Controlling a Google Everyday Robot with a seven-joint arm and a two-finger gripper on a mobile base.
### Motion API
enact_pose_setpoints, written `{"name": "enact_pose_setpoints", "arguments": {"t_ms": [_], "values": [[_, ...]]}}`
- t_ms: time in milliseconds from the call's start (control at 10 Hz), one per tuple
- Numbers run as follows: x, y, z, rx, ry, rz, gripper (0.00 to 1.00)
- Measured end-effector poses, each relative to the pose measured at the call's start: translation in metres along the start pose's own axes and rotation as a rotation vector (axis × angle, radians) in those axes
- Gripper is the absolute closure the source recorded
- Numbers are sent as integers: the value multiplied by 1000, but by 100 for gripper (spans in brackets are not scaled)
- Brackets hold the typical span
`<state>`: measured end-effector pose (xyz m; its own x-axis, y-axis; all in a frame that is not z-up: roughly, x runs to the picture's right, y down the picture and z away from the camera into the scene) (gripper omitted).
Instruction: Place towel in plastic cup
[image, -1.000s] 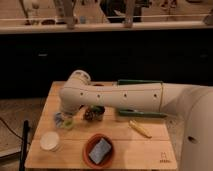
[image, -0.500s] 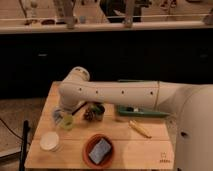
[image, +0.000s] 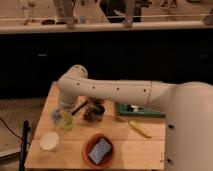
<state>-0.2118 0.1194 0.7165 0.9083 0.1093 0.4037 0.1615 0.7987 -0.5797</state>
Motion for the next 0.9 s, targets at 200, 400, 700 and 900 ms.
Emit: {"name": "enact_pose_setpoints", "arguments": {"t_ms": [200, 400, 700, 900], "values": [[-1, -3, 3, -27, -17, -81, 100], [-2, -6, 1, -39, -26, -174, 100], [-3, -11, 0, -69, -27, -289, 100], [-4, -11, 1, -115, -27, -357, 100]]}}
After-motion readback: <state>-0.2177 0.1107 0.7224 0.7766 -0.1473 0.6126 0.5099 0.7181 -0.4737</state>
